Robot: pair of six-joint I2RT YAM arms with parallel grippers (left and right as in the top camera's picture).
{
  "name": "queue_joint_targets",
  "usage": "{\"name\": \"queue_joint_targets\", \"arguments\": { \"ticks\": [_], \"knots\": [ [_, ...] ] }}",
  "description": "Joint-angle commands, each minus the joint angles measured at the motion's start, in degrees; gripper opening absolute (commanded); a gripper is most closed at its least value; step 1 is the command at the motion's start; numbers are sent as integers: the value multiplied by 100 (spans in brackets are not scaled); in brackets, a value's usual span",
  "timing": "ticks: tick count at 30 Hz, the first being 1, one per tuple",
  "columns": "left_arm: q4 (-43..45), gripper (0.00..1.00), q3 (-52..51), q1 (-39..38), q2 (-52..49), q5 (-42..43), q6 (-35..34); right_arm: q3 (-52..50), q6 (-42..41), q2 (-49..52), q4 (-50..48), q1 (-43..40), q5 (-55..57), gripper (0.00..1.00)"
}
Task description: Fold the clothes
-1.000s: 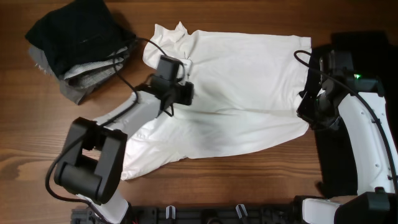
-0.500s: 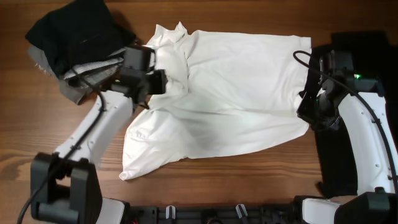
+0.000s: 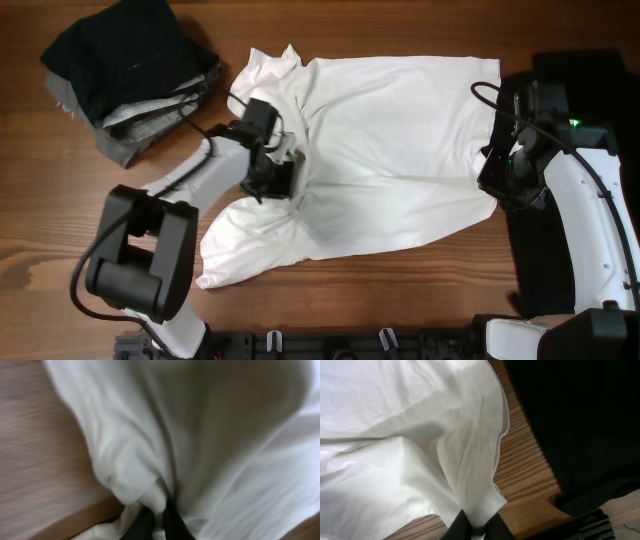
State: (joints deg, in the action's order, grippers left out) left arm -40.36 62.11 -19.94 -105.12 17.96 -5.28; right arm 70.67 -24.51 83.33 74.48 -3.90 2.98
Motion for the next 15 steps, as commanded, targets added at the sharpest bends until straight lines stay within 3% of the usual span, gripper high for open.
{"name": "queue_joint_targets", "arguments": {
  "ticks": [1, 3, 8, 10, 12, 15],
  "knots": [
    [-83, 16, -39, -474, -70, -245, -400, 111, 55, -42, -9, 7, -48, 9],
    [-155, 22, -35, -529, -57, -660, -595, 109, 55, -42, -9, 7, -48, 9],
    [-669, 39, 387, -2, 247, -717, -590, 111, 55, -42, -20, 7, -48, 10],
    [-592, 58, 562, 411, 490, -710, -590, 111, 57, -42, -31, 7, -46, 10],
    [-356, 65, 562, 730, 557, -684, -586, 109, 55, -42, -35, 7, -46, 11],
    [4, 67, 485, 857, 376, -142, -343, 111, 57, -42, -74, 7, -48, 11]
  ]
}}
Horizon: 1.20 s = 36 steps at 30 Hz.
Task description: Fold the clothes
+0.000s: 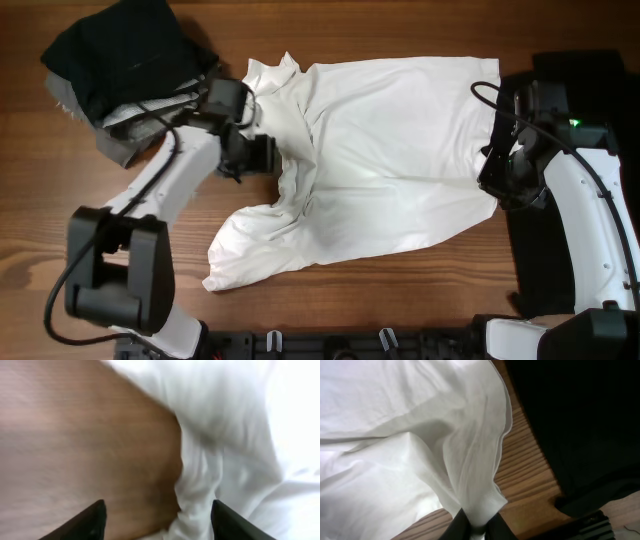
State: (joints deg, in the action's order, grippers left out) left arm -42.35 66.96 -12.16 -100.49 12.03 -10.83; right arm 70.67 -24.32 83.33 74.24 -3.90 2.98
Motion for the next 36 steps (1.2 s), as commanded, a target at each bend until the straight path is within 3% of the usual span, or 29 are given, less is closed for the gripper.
{"name": "queue_joint_targets", "arguments": {
  "ticks": [1, 4, 8, 11, 13, 20, 34, 35, 36],
  "knots": [
    [356, 68, -61, 46, -181, 704, 348, 109, 35, -42, -68, 7, -48, 11],
    [557, 67, -212, -52, -525, 964, 487, 111, 35, -42, -66, 7, -48, 11],
    [540, 52, -225, -85, -916, 1298, 796, 111, 37, -42, -66, 7, -48, 11],
    [437, 17, -225, -79, -988, 1300, 807, 111, 35, -42, -63, 7, -48, 11],
    [376, 4, -199, -9, -927, 1266, 804, 111, 35, -42, -66, 7, -46, 11],
    [-608, 4, 645, 726, -293, -221, 804, 111, 35, -42, -74, 7, -46, 12],
    [-560, 4, 817, 1967, 271, -1709, 542, 111, 20, -39, -153, 7, 20, 13],
    [-573, 5, 817, 2011, 280, -1711, 498, 111, 22, -42, -153, 7, 22, 13],
    [-595, 32, 817, 2033, 289, -1698, 369, 111, 22, -39, -155, 7, 24, 13]
  ]
}}
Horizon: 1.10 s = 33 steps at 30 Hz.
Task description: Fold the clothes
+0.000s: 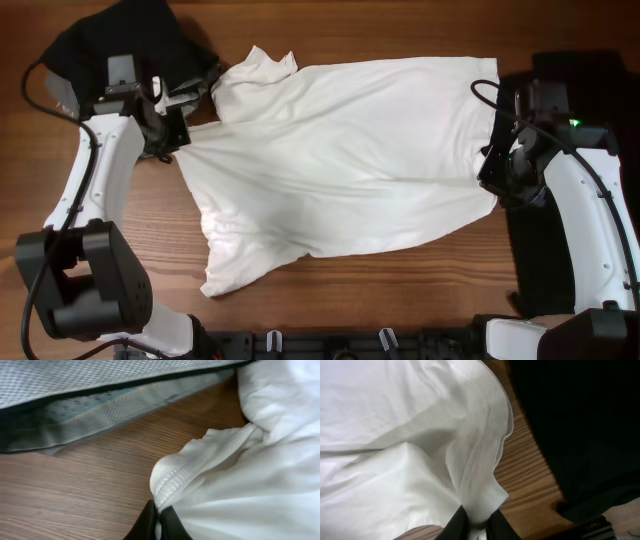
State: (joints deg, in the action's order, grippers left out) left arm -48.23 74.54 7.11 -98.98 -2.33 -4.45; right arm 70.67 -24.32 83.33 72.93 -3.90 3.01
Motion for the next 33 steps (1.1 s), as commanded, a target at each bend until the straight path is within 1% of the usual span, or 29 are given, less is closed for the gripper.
{"name": "queue_joint_targets", "arguments": {
  "ticks": [1, 2, 3, 4, 5, 7, 9, 12, 15, 17, 19, 20, 22, 23, 25, 26, 27, 28, 30, 31, 33],
  "knots": [
    [-31, 52, 59, 105, 149, -212, -319, 109, 22, -39, -28, 7, 22, 13],
    [-98, 69, 59, 101, 157, -7, -330, 111, 20, -39, -46, 7, 50, 13],
    [-203, 81, 59, 101, 160, 221, -330, 111, 13, -39, -63, 7, 92, 13],
    [-426, 86, 55, 101, 157, 516, -330, 111, 13, -39, -101, 7, 140, 13],
    [-535, 87, 35, 101, 155, 557, -332, 109, 11, -39, -138, 7, 166, 13],
    [-662, 86, -70, 101, 153, 555, -332, 109, -44, -28, -199, 7, 337, 11],
    [-647, 84, -302, 105, 146, 553, -339, 107, -208, -24, -197, 4, 695, 6],
    [-334, 86, -957, 105, 136, 688, -396, 105, -284, 24, -214, -219, 857, 4],
    [-55, 87, -1449, 105, 136, 837, -400, 72, -264, 149, -173, -640, 868, 4],
    [-24, 86, -1611, 105, 136, 857, -398, 26, -256, 201, -173, -1062, 1016, 4],
    [-33, 86, -1674, 103, 136, 966, -398, 24, -254, 210, -181, -1663, 1005, 4],
    [22, 84, -1720, 98, 136, 1244, -396, 24, -122, 208, -195, -1897, 890, 4],
    [205, 81, -1847, 70, 136, 1797, -393, 24, 348, 208, -245, -2155, 103, 4],
    [332, 81, -1926, 37, 136, 1950, -393, 24, 535, 208, -282, -2168, -192, 4],
    [675, 80, -2114, -85, 136, 2201, -393, 24, 590, 208, -315, -2144, -308, 4],
    [848, 77, -2216, -162, 136, 2247, -393, 24, 595, 208, -330, -2144, -308, 4],
    [1012, 70, -2304, -238, 136, 2247, -393, 24, 595, 208, -352, -2146, -306, 4],
    [1204, 53, -2382, -310, 136, 2249, -396, 24, 601, 208, -372, -2146, -308, 4],
    [1405, 5, -2422, -422, 136, 2249, -367, 24, 614, 208, -391, -2146, -308, 4],
    [1252, 4, -2334, -428, 205, 2229, -363, 24, 614, 208, -380, -2146, -308, 5],
    [673, 4, -1921, -308, 374, 2144, -352, 24, 614, 208, -367, -2146, -308, 4]
  ]
}}
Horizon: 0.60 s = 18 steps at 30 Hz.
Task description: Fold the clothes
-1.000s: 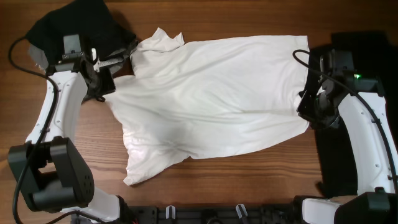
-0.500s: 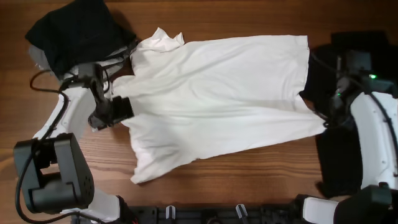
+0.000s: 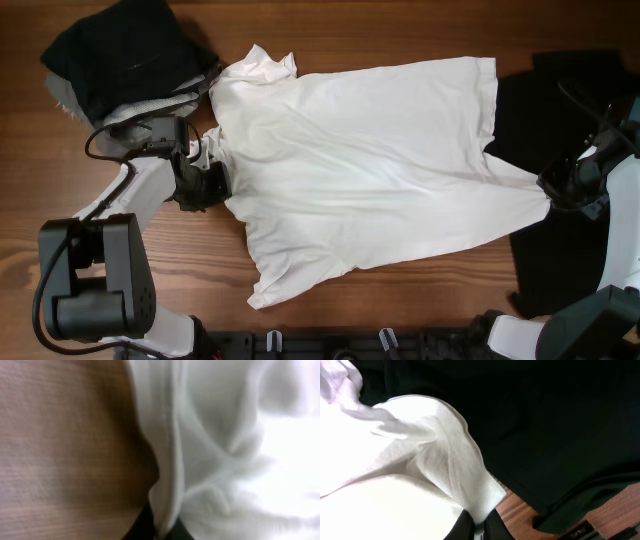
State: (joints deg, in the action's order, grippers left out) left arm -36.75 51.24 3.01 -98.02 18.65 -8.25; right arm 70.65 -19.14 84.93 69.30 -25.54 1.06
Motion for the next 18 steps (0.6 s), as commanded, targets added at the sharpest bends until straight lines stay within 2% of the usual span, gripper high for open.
{"name": "queue_joint_targets", "arguments": {
  "ticks": [1, 4, 7, 11, 15, 18],
  "knots": [
    [-820, 4, 706, 175, 369, -79, 28, 26, 101, 48, -7, 17, -114, 4],
    [-1731, 4, 1954, 323, 627, -442, 28, 26, 96, 48, -17, 17, -114, 4],
    [-2170, 4, 2876, 238, 669, -457, 26, 26, 96, 48, -22, 17, -114, 4],
    [-2142, 4, 2905, -160, 525, -487, 26, 26, 94, 48, -17, 17, -114, 4],
    [-2643, 4, 2743, -339, 170, -1720, -433, 26, 98, 48, 15, 17, -111, 4],
    [-3021, 4, 2743, -168, 160, -1943, -470, 26, 101, 48, -9, 17, -111, 5]
  ]
}}
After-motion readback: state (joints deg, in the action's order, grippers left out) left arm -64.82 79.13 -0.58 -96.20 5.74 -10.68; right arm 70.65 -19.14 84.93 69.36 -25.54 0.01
